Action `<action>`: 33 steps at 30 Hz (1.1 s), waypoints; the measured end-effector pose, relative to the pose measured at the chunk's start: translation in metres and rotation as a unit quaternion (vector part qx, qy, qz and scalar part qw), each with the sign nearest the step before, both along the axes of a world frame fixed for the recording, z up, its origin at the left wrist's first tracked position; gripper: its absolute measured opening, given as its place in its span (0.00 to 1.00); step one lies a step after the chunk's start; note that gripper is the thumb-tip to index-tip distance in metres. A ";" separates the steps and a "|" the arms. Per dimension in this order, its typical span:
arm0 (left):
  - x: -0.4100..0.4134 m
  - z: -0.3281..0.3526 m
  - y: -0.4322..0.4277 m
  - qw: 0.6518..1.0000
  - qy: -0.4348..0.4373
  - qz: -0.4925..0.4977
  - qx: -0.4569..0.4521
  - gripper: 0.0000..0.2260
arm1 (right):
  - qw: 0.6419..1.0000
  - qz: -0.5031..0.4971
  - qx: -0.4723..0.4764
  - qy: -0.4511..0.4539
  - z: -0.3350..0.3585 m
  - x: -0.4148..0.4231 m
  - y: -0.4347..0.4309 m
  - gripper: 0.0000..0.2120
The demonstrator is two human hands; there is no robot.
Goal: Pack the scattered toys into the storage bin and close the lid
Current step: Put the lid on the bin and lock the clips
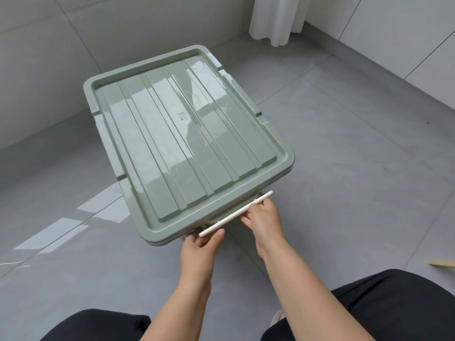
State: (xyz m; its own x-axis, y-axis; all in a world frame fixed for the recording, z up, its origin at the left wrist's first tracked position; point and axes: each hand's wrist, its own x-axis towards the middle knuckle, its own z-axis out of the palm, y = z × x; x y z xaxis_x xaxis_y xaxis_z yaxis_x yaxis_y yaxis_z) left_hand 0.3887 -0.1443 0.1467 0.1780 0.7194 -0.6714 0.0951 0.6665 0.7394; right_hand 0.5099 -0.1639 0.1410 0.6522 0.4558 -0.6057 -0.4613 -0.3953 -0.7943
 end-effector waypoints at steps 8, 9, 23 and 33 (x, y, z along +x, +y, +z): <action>-0.027 -0.041 0.000 0.747 0.372 -0.201 0.512 0.20 | 0.871 0.174 -0.240 -0.391 -0.007 0.029 -0.020 0.17; -0.029 -0.041 0.003 0.721 0.380 -0.196 0.546 0.24 | 0.832 0.175 -0.238 -0.470 -0.008 0.036 -0.019 0.21; -0.006 -0.042 0.042 0.586 0.347 -0.314 0.662 0.25 | 0.537 0.510 0.085 -0.667 -0.025 0.110 0.002 0.33; 0.000 -0.028 0.046 0.700 0.306 -0.262 0.590 0.17 | 0.739 0.484 0.082 -0.462 -0.014 0.110 0.019 0.22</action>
State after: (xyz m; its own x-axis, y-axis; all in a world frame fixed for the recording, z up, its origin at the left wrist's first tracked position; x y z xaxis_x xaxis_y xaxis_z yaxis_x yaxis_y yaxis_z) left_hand 0.3892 -0.0979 0.1184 0.5631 0.7814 0.2687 0.6374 -0.6177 0.4605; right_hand 0.6197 -0.1452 0.1265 0.0732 0.9973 0.0091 0.7430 -0.0484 -0.6675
